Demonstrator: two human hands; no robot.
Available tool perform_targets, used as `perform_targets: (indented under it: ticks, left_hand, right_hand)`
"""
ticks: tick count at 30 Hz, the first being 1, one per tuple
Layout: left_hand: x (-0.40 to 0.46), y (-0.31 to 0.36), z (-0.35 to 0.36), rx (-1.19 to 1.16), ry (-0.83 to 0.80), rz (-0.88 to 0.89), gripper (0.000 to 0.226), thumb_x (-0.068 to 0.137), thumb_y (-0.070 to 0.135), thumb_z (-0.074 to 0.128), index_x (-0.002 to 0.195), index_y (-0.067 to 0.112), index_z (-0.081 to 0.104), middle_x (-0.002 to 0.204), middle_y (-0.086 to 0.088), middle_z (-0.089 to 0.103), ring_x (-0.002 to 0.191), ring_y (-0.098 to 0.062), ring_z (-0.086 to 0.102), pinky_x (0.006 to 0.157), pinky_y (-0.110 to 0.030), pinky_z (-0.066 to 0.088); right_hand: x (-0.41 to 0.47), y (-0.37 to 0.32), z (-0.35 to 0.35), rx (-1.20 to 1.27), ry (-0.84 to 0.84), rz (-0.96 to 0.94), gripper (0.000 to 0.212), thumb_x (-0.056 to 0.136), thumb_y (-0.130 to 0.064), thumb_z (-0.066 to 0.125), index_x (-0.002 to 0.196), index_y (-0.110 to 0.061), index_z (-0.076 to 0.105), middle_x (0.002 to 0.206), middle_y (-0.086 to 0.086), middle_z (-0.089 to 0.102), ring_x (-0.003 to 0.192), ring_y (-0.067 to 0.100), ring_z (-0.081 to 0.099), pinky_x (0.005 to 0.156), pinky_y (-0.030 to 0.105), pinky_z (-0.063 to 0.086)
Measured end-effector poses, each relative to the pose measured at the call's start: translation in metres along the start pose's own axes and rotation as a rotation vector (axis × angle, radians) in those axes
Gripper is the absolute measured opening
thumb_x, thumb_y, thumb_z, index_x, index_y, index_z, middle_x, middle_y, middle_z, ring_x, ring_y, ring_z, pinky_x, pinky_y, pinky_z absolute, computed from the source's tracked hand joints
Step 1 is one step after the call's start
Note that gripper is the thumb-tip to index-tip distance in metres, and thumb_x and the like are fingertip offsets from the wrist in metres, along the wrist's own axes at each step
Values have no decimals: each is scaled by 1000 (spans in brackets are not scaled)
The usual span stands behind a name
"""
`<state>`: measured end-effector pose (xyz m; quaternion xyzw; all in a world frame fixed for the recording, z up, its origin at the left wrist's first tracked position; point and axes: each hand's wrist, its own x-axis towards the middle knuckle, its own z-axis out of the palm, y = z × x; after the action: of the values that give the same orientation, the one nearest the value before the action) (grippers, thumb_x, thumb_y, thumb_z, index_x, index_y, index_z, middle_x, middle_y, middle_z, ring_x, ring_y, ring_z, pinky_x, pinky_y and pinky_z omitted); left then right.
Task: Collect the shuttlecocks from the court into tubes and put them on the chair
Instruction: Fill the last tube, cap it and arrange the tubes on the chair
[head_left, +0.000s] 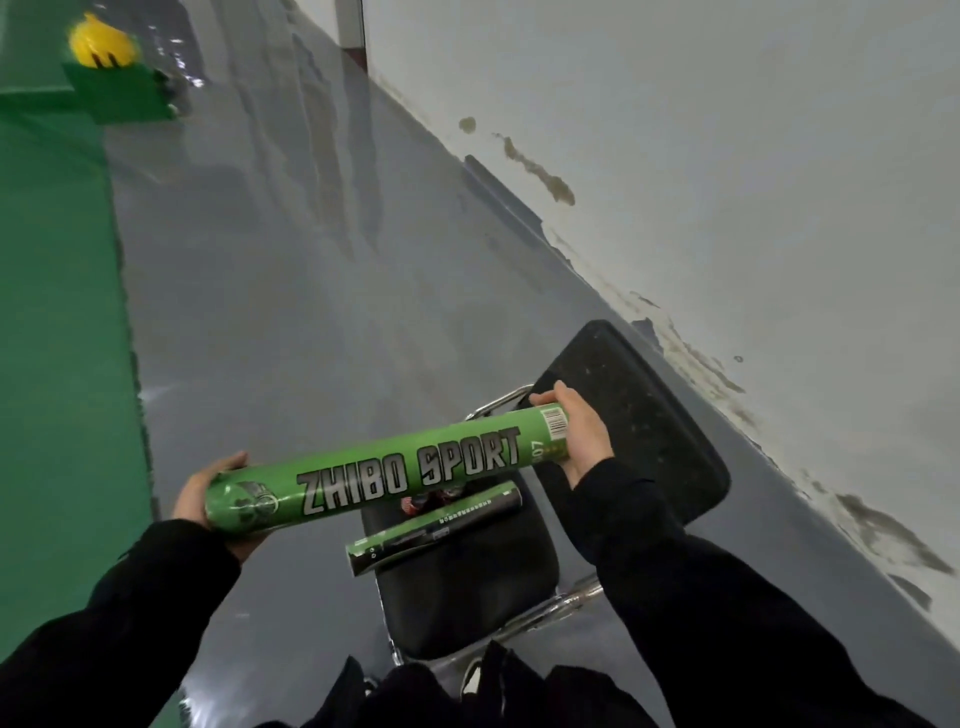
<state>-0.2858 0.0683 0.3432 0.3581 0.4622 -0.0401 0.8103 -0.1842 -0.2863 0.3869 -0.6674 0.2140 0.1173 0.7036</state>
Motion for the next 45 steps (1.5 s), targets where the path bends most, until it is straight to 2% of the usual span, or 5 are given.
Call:
perform_targets:
  ticks: [5,14,20,33,45]
  left_hand:
    - [-20,-16,14,0,22,61,24,101,26,50,79,17,53,49,-5,59,39,-20,61,41,-26,53]
    - [-20,-8,63,-190,-298,112,44,107,39,36,102,7,66,107,-18,72,98,-34,71,90,-46,52]
    - [3,-51,53,457,-85,93,48,97,65,53,112,21,65,108,-7,74,98,-24,71,67,-38,60]
    - [120,-239,-30,267,362,-276,65,91,49,74,129,5,46,116,-20,63,93,-35,69,64,-46,60]
    - [242,-338,-61,128,364,-120,18,107,18,52,120,18,64,124,-14,66,109,-28,66,90,-39,58]
  right_hand:
    - [9,-18,-10,-46,-82,-10,44,100,-51,52,96,-12,73,92,9,72,73,21,67,74,36,54]
    - [56,38,-63,186,157,257,43,92,-47,64,121,-15,67,105,13,70,86,28,69,81,45,57]
    - [66,109,-85,178,268,456,51,78,-49,74,113,-12,67,98,15,71,89,34,71,88,52,57]
    - [127,233,-107,-578,208,611,25,90,-35,69,76,-14,66,93,13,68,86,31,65,86,44,57]
    - [199,350,-97,-273,87,582,44,95,-14,61,136,-30,57,128,1,65,118,19,61,102,40,48]
